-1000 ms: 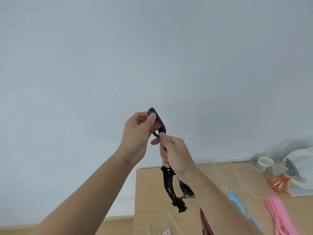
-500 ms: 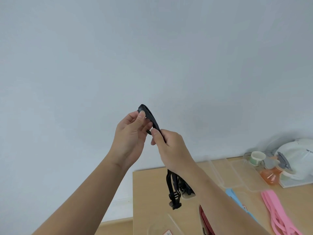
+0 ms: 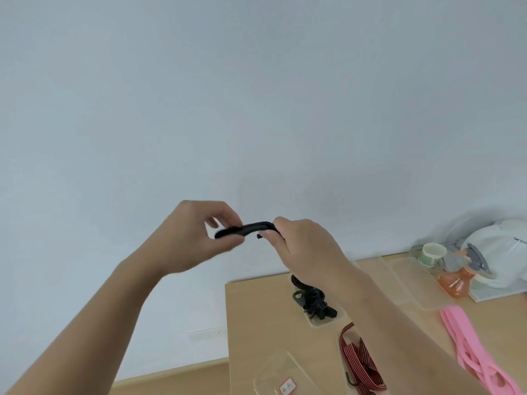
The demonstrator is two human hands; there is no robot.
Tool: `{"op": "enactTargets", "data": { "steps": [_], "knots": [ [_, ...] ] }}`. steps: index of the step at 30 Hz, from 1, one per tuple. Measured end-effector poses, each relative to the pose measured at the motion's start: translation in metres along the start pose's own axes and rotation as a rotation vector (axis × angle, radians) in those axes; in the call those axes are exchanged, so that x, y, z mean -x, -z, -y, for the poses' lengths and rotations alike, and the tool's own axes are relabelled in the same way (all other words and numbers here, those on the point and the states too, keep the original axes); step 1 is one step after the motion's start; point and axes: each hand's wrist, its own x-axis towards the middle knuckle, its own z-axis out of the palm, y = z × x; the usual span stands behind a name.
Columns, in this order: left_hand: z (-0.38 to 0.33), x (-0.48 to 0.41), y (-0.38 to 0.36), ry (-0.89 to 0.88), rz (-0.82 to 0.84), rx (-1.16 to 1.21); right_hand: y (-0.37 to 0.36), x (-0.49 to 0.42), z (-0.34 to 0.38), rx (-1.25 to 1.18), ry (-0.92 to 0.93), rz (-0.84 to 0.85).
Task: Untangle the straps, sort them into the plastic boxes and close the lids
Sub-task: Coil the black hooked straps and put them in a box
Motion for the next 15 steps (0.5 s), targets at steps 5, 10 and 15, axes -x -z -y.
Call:
{"op": "enactTargets", "data": {
  "steps": [5,10,15],
  "knots": [
    [-0.007,0.007,-0.03,0.065,0.004,-0.211,-0.009,-0.007,0.003,0.268,0.05,-0.034],
    [-0.012,0.002,-0.054,0.074,-0.188,-0.206,-0.007,-0.01,0.002,0.26,0.029,-0.125],
    [-0.023,-0.008,-0.067,0.134,-0.334,0.02,-0.014,-0.001,0.017,-0.093,0.023,-0.277]
  ]
}}
